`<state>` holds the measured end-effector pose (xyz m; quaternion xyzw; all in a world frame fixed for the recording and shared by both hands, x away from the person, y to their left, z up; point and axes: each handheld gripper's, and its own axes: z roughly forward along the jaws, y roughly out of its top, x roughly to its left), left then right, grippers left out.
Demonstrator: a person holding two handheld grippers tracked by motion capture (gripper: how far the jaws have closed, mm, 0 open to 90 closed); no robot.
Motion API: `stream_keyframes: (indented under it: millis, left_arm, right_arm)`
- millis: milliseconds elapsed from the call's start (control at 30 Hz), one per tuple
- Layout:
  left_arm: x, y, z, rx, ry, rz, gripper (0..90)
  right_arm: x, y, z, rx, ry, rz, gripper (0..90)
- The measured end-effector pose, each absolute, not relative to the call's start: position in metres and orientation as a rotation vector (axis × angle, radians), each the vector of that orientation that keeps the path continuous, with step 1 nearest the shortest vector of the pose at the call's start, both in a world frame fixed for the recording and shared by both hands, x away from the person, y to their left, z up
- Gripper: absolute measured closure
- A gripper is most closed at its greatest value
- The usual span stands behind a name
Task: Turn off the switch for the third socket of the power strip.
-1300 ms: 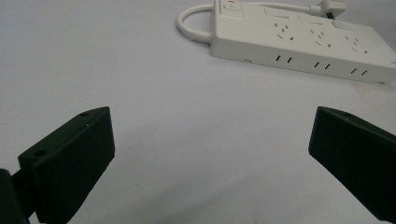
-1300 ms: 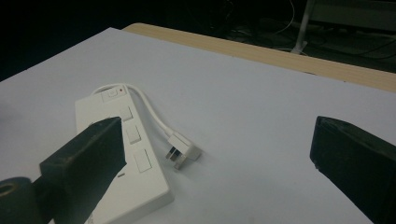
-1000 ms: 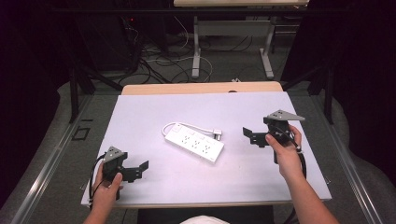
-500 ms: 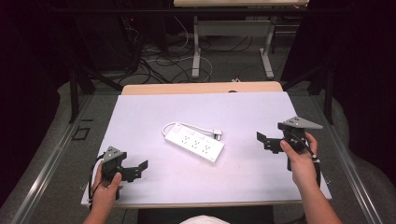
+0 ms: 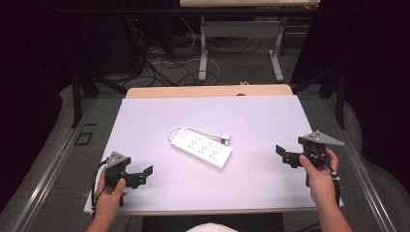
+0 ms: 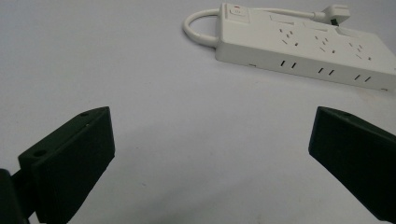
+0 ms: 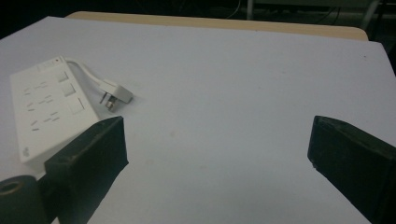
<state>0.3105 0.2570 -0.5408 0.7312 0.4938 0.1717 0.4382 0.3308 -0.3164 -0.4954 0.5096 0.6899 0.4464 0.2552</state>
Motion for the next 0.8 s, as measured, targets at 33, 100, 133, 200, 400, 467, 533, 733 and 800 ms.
stream_keyframes:
  millis: [33, 100, 133, 200, 400, 467, 533, 733, 800]
  left_arm:
    - [0.311, 0.258, -0.541, 1.823, 1.224, 0.432, 0.3]
    - [0.311, 0.258, -0.541, 1.823, 1.224, 0.433, 0.3]
    - [0.311, 0.258, -0.541, 1.822, 1.225, 0.432, 0.3]
    - [0.311, 0.258, -0.541, 1.823, 1.224, 0.433, 0.3]
    - [0.311, 0.259, -0.54, 1.831, 1.223, 0.429, 0.4]
    - [0.311, 0.259, -0.54, 1.827, 1.226, 0.429, 0.4]
    - [0.311, 0.259, -0.54, 1.827, 1.227, 0.43, 0.4]
    - [0.312, 0.259, -0.54, 1.829, 1.227, 0.432, 0.3]
    - [0.312, 0.258, -0.54, 1.827, 1.227, 0.43, 0.4]
  right_arm:
    - [0.331, -0.317, -0.499, 1.395, 1.857, 1.216, 4.6]
    - [0.332, -0.319, -0.506, 1.4, 1.861, 1.215, 4.8]
    - [0.333, -0.32, -0.508, 1.405, 1.862, 1.211, 4.8]
    - [0.334, -0.322, -0.512, 1.407, 1.863, 1.195, 4.8]
    - [0.334, -0.323, -0.52, 1.4, 1.828, 1.142, 4.8]
    - [0.334, -0.325, -0.522, 1.396, 1.829, 1.131, 4.8]
    - [0.332, -0.326, -0.524, 1.404, 1.816, 1.12, 4.8]
    - [0.331, -0.327, -0.531, 1.424, 1.799, 1.111, 5.0]
    - [0.331, -0.327, -0.532, 1.437, 1.797, 1.108, 5.2]
